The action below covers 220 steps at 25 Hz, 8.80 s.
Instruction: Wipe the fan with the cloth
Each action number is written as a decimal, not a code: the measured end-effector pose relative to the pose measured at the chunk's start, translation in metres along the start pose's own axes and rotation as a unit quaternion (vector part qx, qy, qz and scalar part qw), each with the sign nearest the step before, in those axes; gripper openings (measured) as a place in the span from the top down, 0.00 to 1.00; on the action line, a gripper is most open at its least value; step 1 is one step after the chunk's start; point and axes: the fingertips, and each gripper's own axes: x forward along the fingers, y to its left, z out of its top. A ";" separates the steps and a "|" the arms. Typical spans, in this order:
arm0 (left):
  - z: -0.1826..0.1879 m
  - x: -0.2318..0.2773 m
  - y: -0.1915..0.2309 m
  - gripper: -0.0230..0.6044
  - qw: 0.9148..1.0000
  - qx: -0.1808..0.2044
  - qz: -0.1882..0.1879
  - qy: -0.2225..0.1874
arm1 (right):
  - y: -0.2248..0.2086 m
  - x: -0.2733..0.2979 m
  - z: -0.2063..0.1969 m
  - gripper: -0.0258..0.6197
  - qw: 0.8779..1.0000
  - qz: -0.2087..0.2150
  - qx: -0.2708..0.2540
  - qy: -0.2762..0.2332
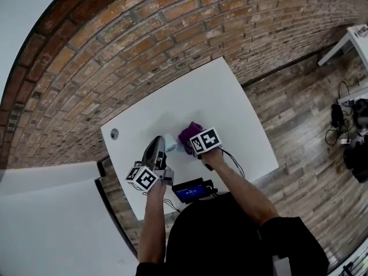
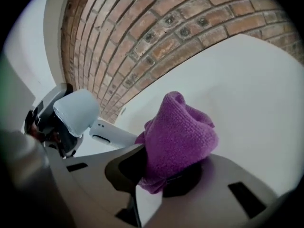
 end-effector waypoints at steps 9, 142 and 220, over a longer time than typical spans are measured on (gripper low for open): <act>-0.060 -0.053 0.071 0.68 0.990 0.071 0.028 0.119 | -0.040 -0.083 0.000 0.86 0.994 -0.006 0.047 -0.094; 0.056 -0.017 -0.070 0.71 0.812 -0.473 -0.297 -0.171 | 0.114 -0.205 0.110 0.86 0.921 0.173 -0.060 -0.345; -0.079 0.056 0.062 0.60 0.888 0.359 -0.124 0.260 | -0.044 -0.229 0.016 0.86 0.980 0.046 0.024 -0.192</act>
